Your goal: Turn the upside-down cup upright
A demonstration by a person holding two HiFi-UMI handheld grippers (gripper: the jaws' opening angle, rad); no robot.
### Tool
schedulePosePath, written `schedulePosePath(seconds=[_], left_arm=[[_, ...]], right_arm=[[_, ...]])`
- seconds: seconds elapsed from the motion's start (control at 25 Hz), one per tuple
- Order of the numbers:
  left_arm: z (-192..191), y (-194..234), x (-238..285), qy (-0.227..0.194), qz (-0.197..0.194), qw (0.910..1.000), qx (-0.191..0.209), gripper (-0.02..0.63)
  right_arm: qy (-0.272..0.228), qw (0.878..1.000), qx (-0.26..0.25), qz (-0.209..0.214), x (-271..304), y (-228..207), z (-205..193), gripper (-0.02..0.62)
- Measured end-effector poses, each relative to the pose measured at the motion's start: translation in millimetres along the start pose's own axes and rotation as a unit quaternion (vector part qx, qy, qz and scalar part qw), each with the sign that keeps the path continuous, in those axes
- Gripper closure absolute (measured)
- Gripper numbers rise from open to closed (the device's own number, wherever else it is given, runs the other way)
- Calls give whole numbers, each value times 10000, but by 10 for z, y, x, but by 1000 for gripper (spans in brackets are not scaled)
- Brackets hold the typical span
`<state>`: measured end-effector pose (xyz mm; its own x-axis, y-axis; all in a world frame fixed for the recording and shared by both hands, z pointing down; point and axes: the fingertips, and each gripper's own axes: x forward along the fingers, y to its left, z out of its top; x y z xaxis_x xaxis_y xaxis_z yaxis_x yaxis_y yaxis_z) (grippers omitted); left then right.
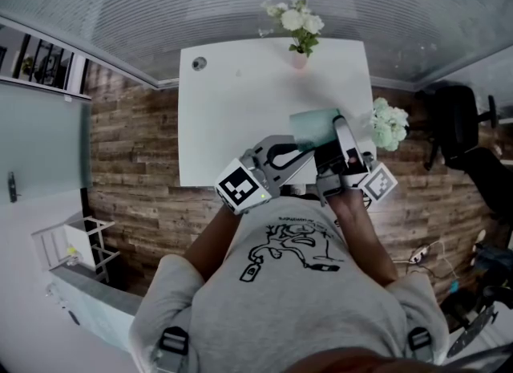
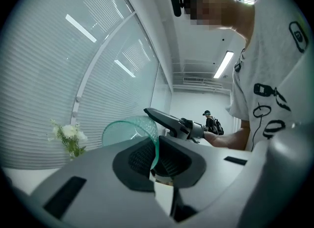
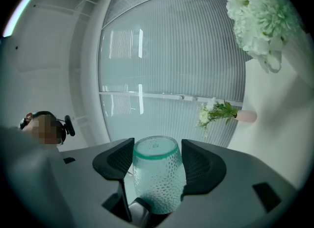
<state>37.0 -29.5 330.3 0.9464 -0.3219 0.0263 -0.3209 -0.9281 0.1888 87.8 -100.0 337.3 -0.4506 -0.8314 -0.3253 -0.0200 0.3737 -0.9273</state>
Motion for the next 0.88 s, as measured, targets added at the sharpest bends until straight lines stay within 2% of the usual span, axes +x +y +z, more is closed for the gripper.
schedulePosePath(seconds=[0.4, 0.88], left_arm=[[26, -39, 6, 23, -156, 9998, -107, 591], [89, 32, -41, -110, -114, 9998, -150, 591]], right_arm=[[55, 9994, 107, 330, 21, 52, -9, 278], [169, 9992, -159, 314, 27, 126, -50, 279]])
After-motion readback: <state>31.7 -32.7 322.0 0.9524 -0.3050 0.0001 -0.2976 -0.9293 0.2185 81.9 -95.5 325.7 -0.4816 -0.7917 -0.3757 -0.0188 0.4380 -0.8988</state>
